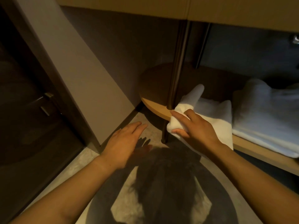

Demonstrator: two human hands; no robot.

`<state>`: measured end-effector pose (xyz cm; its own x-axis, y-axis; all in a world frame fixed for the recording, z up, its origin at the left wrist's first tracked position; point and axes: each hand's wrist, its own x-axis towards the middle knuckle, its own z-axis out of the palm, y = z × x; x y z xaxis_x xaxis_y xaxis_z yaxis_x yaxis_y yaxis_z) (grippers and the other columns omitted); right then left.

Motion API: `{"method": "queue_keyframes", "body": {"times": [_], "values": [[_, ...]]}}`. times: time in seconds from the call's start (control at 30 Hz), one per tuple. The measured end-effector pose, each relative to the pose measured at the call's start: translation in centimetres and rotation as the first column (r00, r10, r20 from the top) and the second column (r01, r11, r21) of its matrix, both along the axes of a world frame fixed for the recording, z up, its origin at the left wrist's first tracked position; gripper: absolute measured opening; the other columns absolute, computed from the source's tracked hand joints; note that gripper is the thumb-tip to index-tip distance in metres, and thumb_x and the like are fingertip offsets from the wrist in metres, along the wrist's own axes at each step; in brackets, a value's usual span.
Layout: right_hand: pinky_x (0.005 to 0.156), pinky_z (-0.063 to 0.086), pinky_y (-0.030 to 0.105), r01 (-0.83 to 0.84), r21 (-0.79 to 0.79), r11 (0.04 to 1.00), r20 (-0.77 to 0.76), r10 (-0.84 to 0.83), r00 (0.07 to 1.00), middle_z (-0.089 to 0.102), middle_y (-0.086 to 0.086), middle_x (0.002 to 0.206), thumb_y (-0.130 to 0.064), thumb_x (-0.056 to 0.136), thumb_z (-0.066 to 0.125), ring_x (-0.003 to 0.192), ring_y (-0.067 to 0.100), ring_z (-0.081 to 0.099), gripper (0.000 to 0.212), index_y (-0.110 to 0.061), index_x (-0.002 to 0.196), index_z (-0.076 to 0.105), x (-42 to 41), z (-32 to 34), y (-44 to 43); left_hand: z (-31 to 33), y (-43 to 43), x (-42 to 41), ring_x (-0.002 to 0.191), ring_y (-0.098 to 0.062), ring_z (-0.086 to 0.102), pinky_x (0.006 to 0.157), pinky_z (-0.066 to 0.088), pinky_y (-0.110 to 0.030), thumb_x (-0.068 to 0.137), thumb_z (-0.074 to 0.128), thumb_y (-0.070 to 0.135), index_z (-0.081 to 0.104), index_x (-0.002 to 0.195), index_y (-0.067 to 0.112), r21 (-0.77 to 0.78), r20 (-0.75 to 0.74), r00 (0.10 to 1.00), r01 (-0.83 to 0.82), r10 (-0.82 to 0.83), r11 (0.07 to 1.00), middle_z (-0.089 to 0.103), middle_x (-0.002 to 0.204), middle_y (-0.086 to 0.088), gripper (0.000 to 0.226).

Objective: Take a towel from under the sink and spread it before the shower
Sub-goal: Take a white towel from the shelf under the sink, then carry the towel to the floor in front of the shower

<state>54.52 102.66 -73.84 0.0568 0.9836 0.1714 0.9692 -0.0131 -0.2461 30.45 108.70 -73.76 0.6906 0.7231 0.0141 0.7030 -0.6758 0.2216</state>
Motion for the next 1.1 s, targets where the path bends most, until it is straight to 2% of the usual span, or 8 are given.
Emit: {"method": "queue_keyframes", "body": {"times": [0.13,0.3,0.43,0.6,0.67,0.77,0.93,1.1], "values": [[0.077,0.046,0.031,-0.046,0.062,0.997,-0.088,0.051,0.995,0.05,0.002,0.118,-0.052,0.087,0.039,0.097,0.02,0.053,0.053,-0.031,0.136,0.038,-1.4,2.3,-2.9,1.5,-0.9,-1.2,0.136,-0.017,0.034,0.106,0.041,-0.041,0.079,0.023,0.073,0.023,0.145,0.031,0.044,0.039,0.998,0.046,-0.048,0.998,0.032,0.152,0.003,0.078],[0.082,0.03,0.017,-0.023,0.063,0.998,-0.199,0.036,0.979,0.053,0.008,0.125,-0.045,0.089,0.051,0.1,0.01,0.045,0.05,-0.025,0.133,0.041,-4.6,4.8,-6.5,2.6,-3.8,-3.5,0.12,-0.013,0.052,0.094,0.05,-0.031,0.089,0.039,0.062,0.041,0.139,0.021,0.002,0.219,0.973,0.069,-0.068,0.998,0.051,0.136,-0.001,0.066],[0.083,0.035,0.022,0.052,-0.043,0.998,-0.316,-0.063,0.947,0.052,0.004,0.125,-0.051,0.086,0.047,0.103,0.013,0.051,0.054,-0.026,0.133,0.043,-6.2,9.6,-9.6,7.7,-7.5,-6.4,0.122,-0.012,0.047,0.104,0.031,-0.019,0.088,0.039,0.062,0.041,0.14,0.022,-0.087,0.181,0.983,-0.021,0.036,0.996,0.052,0.137,-0.001,0.065],[0.085,0.037,0.025,0.209,-0.249,0.946,-0.431,-0.301,0.85,0.052,-0.005,0.122,-0.053,0.083,0.05,0.106,0.013,0.051,0.052,-0.031,0.129,0.047,-9.4,17.8,-15.0,18.5,-11.1,-9.3,0.134,-0.02,0.038,0.108,0.034,-0.053,0.078,0.033,0.066,0.033,0.141,0.031,-0.314,-0.072,0.992,-0.12,0.102,0.942,0.04,0.146,0.002,0.072],[0.086,0.032,0.022,0.227,-0.301,0.926,-0.436,-0.346,0.831,0.047,-0.011,0.12,-0.047,0.087,0.056,0.101,0.004,0.045,0.046,-0.038,0.129,0.041,-11.3,22.3,-17.2,23.8,-12.3,-10.3,0.137,-0.019,0.034,0.111,0.025,-0.051,0.076,0.032,0.065,0.031,0.142,0.03,-0.37,-0.117,0.987,-0.147,0.11,0.917,0.037,0.148,0.005,0.075],[0.08,0.036,0.021,0.198,-0.34,0.919,-0.448,-0.343,0.825,0.05,-0.007,0.119,-0.042,0.088,0.055,0.095,0.006,0.049,0.049,-0.032,0.134,0.041,-13.7,30.7,-20.0,31.7,-14.4,-11.7,0.127,-0.024,0.05,0.103,0.036,-0.051,0.08,0.037,0.062,0.044,0.137,0.023,-0.312,-0.1,0.994,-0.069,0.04,0.948,0.051,0.139,-0.002,0.069],[0.068,0.049,0.031,0.17,-0.326,0.93,-0.435,-0.307,0.847,0.052,0.001,0.118,-0.048,0.088,0.05,0.091,0.022,0.061,0.052,-0.026,0.134,0.042,-16.8,45.0,-22.8,45.6,-16.8,-12.8,0.143,-0.014,0.018,0.115,0.015,-0.04,0.064,0.003,0.076,0.015,0.146,0.031,-0.487,-0.231,0.973,-0.119,0.004,0.865,0.02,0.156,0.008,0.095],[0.073,0.04,0.021,0.308,-0.214,0.927,-0.407,-0.371,0.835,0.05,-0.001,0.122,-0.048,0.09,0.05,0.093,0.009,0.052,0.051,-0.026,0.135,0.041,-16.9,54.1,-24.6,54.7,-18.1,-12.3,0.137,-0.017,0.032,0.11,0.031,-0.036,0.081,0.029,0.07,0.027,0.143,0.025,-0.459,-0.089,0.99,-0.136,0.107,0.878,0.032,0.151,0.001,0.077]]}}
